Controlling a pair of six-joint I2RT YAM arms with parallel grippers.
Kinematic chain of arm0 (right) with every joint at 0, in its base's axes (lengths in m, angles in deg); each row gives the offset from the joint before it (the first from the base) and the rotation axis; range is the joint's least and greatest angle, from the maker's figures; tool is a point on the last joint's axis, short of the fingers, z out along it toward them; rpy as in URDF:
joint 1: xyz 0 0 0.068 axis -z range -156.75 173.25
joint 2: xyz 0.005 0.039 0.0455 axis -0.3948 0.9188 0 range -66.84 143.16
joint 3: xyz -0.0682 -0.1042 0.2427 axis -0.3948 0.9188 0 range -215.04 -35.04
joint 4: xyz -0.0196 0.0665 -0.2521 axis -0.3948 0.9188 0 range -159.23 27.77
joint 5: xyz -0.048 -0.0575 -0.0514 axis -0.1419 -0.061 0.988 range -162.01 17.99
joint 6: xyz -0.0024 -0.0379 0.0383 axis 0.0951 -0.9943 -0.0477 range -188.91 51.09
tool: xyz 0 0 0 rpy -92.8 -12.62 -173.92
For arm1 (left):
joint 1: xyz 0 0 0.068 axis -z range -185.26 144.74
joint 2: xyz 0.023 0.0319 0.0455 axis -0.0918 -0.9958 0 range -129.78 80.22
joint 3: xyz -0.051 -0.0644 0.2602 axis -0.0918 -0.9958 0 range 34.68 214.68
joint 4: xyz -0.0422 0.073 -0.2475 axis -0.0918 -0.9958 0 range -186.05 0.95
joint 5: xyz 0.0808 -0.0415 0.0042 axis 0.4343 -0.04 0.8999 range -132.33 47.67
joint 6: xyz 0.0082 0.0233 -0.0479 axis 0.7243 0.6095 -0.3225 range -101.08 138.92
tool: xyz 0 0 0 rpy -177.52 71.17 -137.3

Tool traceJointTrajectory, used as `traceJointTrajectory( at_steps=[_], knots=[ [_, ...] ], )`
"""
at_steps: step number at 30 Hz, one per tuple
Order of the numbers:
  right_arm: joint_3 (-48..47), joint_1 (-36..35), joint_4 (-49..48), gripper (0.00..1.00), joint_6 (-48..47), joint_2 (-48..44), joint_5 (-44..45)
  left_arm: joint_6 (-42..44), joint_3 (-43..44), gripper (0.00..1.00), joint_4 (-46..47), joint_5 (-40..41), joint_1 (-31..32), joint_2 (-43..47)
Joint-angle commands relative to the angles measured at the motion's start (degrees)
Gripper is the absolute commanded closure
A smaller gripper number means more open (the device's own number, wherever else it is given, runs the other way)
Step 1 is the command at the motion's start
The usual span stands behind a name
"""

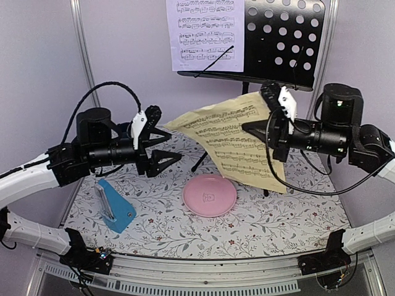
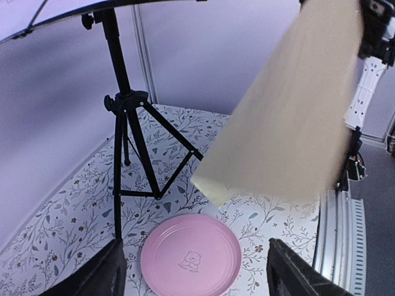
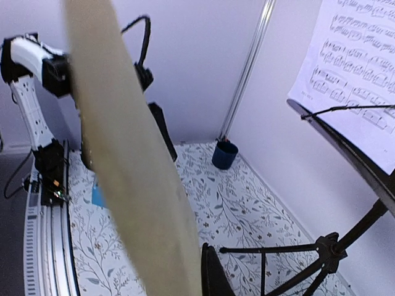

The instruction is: Set up the instrument practice props

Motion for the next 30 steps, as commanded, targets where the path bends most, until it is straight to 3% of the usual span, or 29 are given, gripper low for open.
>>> traceJointTrajectory(
  at_steps=[1, 7, 12, 16, 19, 23, 29, 30],
  knots=[
    [1.69, 3.98, -10.37, 1.00, 7.51, -4.49, -12.04, -6.10, -9.97, 0.17, 23.17, -5.00, -1.32, 4.22],
    [3.36, 6.26, -16.93, 1.00, 11.53, -5.55, -20.19, -13.09, -12.49, 0.01, 39.48, -11.13, -0.39, -0.08],
    [3.80, 7.12, -19.32, 1.00, 14.14, -6.34, -24.26, -11.55, -8.96, 0.02, 44.74, -10.46, 1.95, -3.67],
    [5.35, 7.68, -20.49, 1.00, 15.72, -7.21, -25.35, -11.58, -6.39, 0.11, 48.12, -14.85, 2.71, -5.53],
    [6.29, 8.32, -21.49, 1.00, 16.75, -7.22, -26.16, -11.88, -2.66, 0.21, 47.57, -18.30, 4.00, -7.94],
    [7.42, 9.55, -22.96, 1.00, 17.53, -6.96, -26.75, -11.94, 0.97, 0.48, 47.38, -20.21, 6.06, -10.52],
    [8.20, 12.52, -25.36, 1.00, 19.99, -8.03, -25.50, -12.42, 6.20, 0.99, 43.40, -16.90, 6.89, -13.61],
    [8.11, 12.84, -25.44, 0.98, 19.95, -8.20, -24.14, -12.46, 7.49, 1.00, 42.11, -15.29, 6.88, -14.06]
  ],
)
